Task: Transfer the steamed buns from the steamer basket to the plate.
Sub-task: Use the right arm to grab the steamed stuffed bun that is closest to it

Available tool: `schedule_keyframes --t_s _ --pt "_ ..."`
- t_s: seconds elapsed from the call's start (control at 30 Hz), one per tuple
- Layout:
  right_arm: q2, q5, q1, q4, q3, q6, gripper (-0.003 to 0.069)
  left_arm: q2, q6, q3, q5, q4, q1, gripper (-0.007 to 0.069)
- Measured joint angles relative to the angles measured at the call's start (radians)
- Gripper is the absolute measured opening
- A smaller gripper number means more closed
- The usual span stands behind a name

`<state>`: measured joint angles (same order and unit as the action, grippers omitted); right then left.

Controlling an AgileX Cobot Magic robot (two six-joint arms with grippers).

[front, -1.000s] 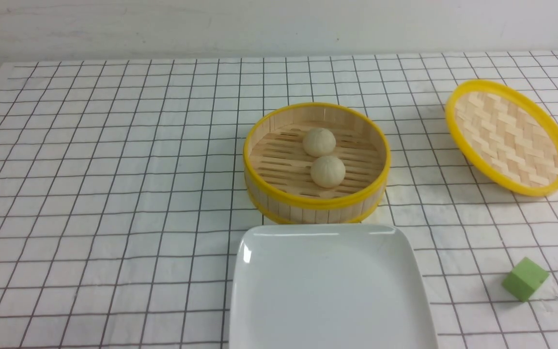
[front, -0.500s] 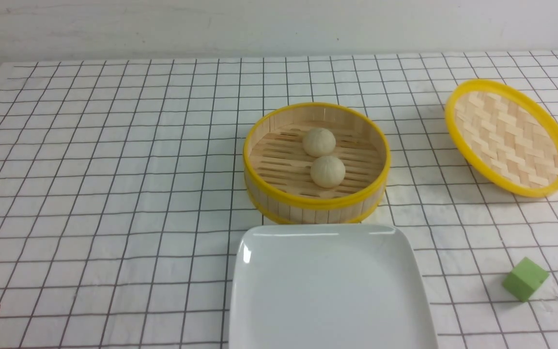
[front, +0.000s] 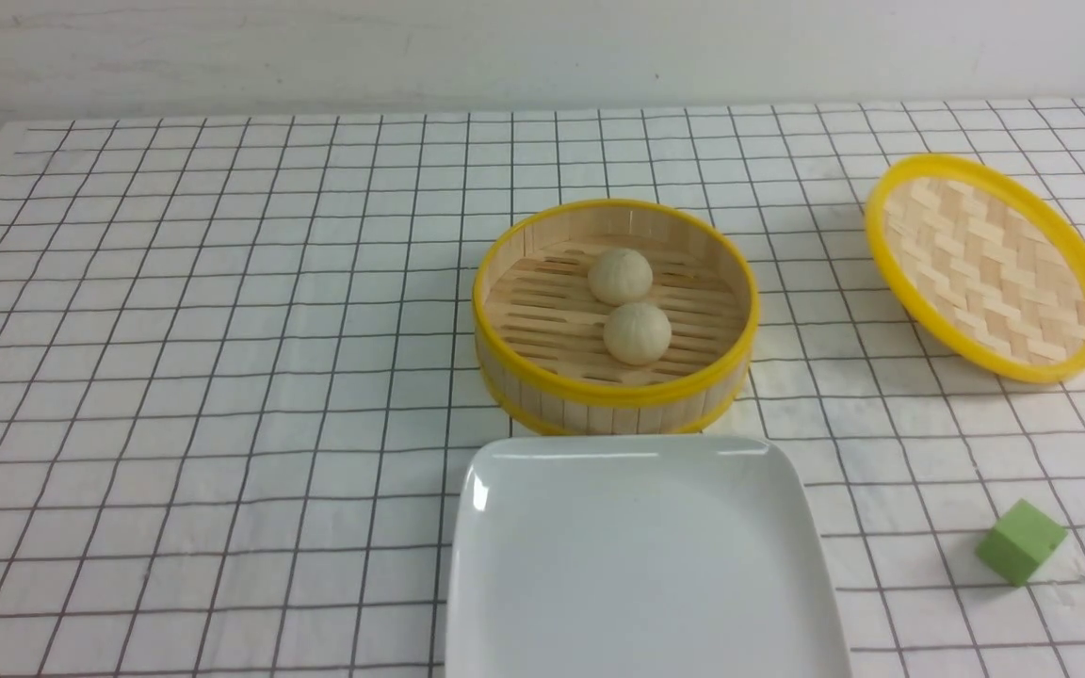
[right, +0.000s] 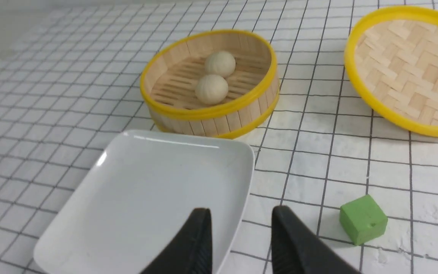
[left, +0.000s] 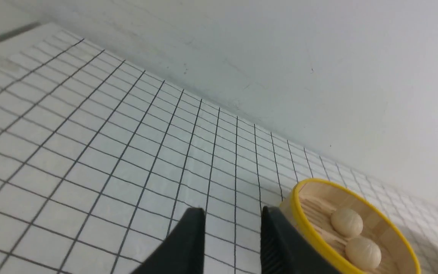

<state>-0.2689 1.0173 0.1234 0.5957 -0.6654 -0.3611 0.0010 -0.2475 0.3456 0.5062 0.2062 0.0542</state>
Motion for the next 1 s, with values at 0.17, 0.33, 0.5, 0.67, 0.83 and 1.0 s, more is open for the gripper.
schedule_keyframes --t_s 0.17,0.33,0.5,0.67,0.83,1.0 --pt "-0.144 0.002 0.000 0.025 -0.083 -0.077 0.0243 0.086 0.104 0.086 0.096 0.018 0.000 0.0242" --pt "-0.355 0.001 0.000 0.134 -0.245 -0.175 0.0243 0.221 0.227 0.157 0.104 0.128 0.000 0.0242" --pt "-0.576 0.057 0.000 0.247 -0.407 -0.318 0.0243 0.344 0.433 0.189 0.104 0.308 0.000 0.0242" --pt "-0.801 0.180 -0.001 0.270 -0.569 -0.385 0.0243 0.401 0.640 0.190 0.106 0.489 0.000 0.0242" --pt "-1.091 0.218 -0.012 0.260 -0.774 -0.405 0.0243 0.423 0.835 0.192 0.110 0.676 0.000 0.0242" --pt "-1.258 0.218 -0.090 0.214 -0.910 -0.501 0.0243 0.429 0.900 0.193 0.127 0.740 0.000 0.0242"
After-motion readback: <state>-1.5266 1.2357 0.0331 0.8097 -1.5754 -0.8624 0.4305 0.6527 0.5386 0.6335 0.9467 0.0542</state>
